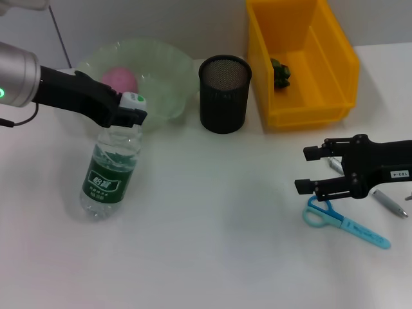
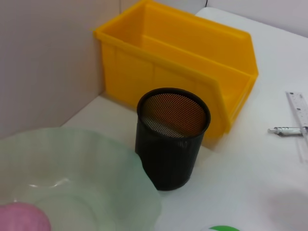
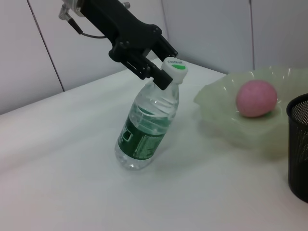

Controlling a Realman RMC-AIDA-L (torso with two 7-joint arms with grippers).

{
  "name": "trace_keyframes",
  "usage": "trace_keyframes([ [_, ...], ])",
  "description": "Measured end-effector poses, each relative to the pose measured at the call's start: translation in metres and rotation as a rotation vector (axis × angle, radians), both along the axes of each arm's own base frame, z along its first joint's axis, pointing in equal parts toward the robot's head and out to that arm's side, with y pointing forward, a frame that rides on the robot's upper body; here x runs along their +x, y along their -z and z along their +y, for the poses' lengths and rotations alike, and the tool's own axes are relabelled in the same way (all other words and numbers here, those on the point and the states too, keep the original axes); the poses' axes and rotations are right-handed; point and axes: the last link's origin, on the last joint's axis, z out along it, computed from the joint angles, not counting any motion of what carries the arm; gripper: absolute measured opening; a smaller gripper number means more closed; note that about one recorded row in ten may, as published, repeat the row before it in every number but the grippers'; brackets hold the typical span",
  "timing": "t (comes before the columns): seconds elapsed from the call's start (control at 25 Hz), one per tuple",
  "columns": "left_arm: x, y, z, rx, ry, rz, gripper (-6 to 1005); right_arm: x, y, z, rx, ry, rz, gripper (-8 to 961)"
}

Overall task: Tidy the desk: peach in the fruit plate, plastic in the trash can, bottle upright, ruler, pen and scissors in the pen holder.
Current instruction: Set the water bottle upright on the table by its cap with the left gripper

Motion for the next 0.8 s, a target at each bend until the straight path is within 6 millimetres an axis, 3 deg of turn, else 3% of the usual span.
trace_keyframes([
  [0.8, -0.013, -0.032, -0.004, 0.022, -0.045, -0.069, 462, -0.003, -0.001, 0.001, 0.005, -0.015, 0.040, 785],
])
